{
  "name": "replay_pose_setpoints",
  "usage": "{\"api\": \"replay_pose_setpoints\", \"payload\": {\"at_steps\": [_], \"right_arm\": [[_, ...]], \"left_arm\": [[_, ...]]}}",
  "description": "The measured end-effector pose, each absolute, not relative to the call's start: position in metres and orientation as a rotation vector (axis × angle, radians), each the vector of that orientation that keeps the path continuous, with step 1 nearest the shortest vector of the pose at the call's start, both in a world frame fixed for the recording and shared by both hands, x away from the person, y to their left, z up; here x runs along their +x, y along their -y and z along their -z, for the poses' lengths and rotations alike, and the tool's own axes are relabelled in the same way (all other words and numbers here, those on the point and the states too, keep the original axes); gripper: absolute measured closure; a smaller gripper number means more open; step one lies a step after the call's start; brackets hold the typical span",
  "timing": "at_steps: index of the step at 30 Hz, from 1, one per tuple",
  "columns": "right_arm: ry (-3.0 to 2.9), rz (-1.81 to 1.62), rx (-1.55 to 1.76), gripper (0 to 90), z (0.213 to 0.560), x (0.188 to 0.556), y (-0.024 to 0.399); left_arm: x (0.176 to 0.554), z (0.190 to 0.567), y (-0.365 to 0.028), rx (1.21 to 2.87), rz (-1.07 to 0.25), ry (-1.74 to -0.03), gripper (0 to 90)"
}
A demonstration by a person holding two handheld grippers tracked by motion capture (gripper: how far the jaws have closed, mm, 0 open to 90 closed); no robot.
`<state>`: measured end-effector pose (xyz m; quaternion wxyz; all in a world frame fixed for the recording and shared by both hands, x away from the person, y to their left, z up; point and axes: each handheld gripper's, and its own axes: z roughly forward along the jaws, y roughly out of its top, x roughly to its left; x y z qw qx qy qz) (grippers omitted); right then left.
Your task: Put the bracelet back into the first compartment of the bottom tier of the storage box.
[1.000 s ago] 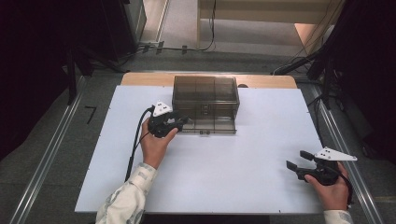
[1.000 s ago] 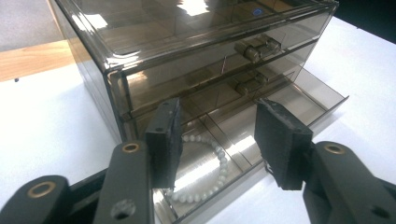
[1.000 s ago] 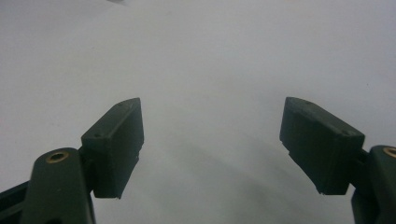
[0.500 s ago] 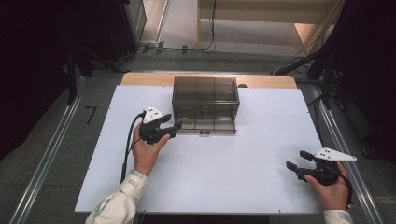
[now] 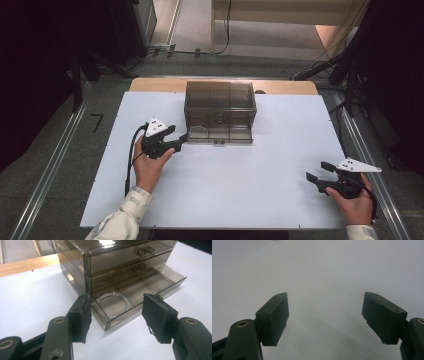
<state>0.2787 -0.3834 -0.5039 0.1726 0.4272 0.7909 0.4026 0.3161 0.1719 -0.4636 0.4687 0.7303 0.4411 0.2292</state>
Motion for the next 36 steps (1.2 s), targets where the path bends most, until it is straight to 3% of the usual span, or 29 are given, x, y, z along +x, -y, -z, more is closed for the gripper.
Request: {"api": "replay_pose_setpoints", "payload": {"at_steps": [36], "right_arm": [[-2.248, -1.139, 1.215, 20.0, 0.504, 0.279, 0.383]], "left_arm": [[0.284, 0.476, -0.204, 1.761, -0.582, -1.103, 32.4]]}}
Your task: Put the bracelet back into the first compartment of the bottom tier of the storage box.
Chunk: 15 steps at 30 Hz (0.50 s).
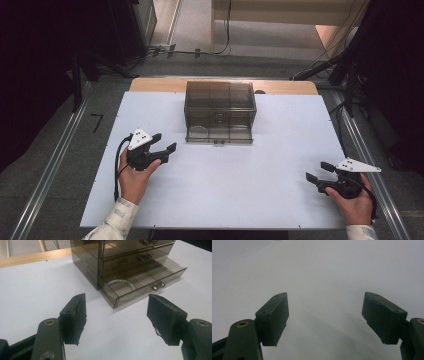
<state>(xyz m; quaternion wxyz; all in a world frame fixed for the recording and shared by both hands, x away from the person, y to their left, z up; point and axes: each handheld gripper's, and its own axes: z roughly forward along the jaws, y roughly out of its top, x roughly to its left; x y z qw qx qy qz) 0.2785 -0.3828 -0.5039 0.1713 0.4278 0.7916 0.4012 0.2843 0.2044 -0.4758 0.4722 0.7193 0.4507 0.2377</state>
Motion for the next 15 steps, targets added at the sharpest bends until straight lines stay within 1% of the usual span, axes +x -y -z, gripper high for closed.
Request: {"api": "replay_pose_setpoints", "payload": {"at_steps": [5, 15], "right_arm": [[-2.246, -1.142, 1.215, 20.0, 0.504, 0.278, 0.383], [-2.245, -1.146, 1.210, 20.0, 0.504, 0.278, 0.384]], "left_arm": [[0.281, 0.477, -0.210, 1.770, -0.592, -1.119, 30.0], [0.269, 0.484, -0.225, 1.764, -0.601, -1.140, 29.9]]}}
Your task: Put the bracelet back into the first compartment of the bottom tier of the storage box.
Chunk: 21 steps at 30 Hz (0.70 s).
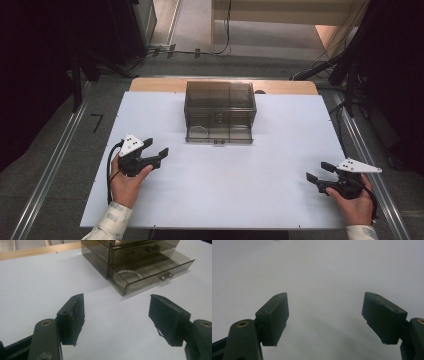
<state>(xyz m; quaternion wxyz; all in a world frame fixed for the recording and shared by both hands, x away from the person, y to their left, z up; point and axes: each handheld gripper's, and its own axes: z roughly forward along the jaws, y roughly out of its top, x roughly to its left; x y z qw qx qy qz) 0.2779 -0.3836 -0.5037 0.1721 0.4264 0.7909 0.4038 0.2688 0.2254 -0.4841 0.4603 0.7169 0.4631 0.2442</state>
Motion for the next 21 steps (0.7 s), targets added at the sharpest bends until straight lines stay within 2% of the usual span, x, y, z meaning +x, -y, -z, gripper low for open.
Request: {"api": "replay_pose_setpoints", "payload": {"at_steps": [21], "right_arm": [[-2.246, -1.139, 1.210, 20.0, 0.503, 0.278, 0.383]], "left_arm": [[0.245, 0.493, -0.252, 1.754, -0.609, -1.165, 24.2]]}}
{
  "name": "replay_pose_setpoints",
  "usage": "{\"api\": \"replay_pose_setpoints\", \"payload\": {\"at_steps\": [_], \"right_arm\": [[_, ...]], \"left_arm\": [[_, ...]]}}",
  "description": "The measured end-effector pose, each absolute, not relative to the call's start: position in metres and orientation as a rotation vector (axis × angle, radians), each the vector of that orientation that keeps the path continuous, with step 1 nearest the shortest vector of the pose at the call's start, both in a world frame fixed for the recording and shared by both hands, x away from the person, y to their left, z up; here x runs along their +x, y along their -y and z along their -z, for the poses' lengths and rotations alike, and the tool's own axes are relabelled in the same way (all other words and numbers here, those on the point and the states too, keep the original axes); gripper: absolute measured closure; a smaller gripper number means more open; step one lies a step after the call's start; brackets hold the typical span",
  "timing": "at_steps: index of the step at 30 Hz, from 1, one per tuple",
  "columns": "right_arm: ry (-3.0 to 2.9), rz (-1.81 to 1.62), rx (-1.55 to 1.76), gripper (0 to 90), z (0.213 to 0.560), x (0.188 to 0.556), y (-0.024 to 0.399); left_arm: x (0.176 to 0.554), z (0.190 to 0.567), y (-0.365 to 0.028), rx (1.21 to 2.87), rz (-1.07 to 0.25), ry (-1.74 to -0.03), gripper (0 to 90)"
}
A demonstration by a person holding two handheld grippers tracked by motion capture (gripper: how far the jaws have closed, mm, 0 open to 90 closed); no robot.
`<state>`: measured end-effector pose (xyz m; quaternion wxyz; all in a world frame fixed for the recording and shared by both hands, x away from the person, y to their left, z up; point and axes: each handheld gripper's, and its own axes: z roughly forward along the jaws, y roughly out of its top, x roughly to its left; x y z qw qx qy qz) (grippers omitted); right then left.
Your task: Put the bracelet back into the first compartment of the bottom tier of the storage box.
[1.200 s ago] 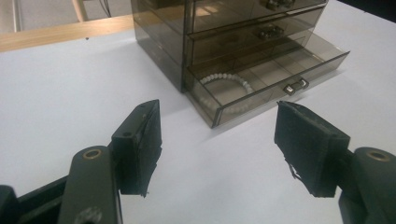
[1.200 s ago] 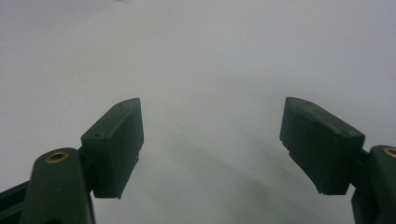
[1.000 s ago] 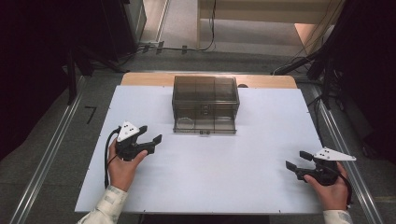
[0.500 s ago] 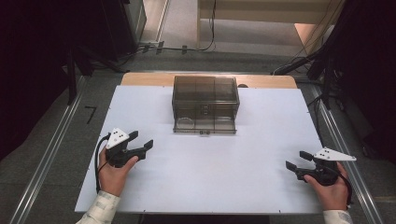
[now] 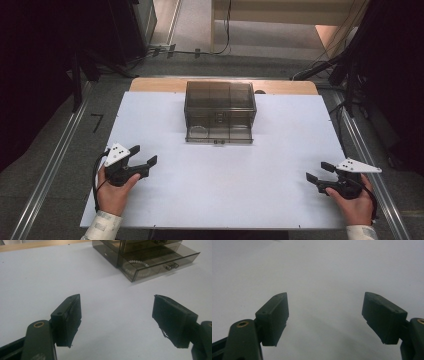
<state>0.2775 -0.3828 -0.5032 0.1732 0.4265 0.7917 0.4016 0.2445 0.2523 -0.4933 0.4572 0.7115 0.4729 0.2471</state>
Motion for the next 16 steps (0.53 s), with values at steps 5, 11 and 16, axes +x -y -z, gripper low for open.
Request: {"api": "replay_pose_setpoints", "payload": {"at_steps": [5, 11, 16], "right_arm": [[-2.247, -1.138, 1.208, 19.9, 0.503, 0.278, 0.383], [-2.246, -1.142, 1.209, 19.9, 0.503, 0.277, 0.383], [-2.245, -1.144, 1.210, 19.9, 0.503, 0.277, 0.383]], "left_arm": [[0.238, 0.497, -0.257, 1.763, -0.626, -1.175, 24.2], [0.230, 0.500, -0.261, 1.778, -0.622, -1.178, 22.8], [0.225, 0.503, -0.263, 1.791, -0.612, -1.185, 22.1]]}}
